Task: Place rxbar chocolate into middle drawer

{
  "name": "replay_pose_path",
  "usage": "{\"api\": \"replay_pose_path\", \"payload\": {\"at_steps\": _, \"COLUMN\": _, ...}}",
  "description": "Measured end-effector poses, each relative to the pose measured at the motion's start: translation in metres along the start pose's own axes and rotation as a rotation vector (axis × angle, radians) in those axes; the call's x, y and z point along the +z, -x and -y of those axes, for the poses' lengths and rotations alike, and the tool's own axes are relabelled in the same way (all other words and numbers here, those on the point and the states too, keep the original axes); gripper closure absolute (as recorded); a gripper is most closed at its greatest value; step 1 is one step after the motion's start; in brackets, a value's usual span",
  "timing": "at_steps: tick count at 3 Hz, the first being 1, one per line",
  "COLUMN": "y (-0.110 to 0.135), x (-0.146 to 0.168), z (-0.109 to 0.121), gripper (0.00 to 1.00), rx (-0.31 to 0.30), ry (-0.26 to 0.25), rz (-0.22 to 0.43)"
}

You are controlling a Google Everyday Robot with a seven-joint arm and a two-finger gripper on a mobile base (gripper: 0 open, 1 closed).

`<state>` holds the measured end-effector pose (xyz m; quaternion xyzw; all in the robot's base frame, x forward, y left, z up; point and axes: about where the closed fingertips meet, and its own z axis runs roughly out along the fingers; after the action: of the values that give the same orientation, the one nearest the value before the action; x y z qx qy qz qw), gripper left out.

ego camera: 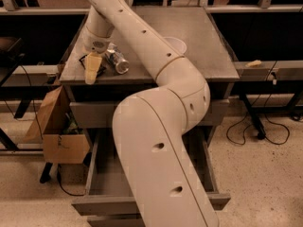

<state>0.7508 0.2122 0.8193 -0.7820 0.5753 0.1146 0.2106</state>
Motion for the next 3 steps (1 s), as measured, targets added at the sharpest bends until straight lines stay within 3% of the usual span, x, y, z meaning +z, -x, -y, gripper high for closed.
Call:
{"api": "replay_pose_path", "payload": {"at_steps": 1, "y": -0.0050, "x": -0.0048, "z": 0.0026, "gripper": 0.14, "rx": 0.010, "ry": -0.008, "rz": -0.009}}
{"api": "replay_pose_path", "payload": {"at_steps": 2, "y": -0.0076, "x": -0.0122, "z": 0.0015, "gripper": 0.00, "rx": 0.011, "ry": -0.012, "rz": -0.019}}
{"api": "replay_pose_path", "payload": {"at_steps": 3, "y": -0.0057, "x": -0.0121, "z": -0.0037, "gripper": 0.00, "rx": 0.007, "ry": -0.001, "rz": -0.021}}
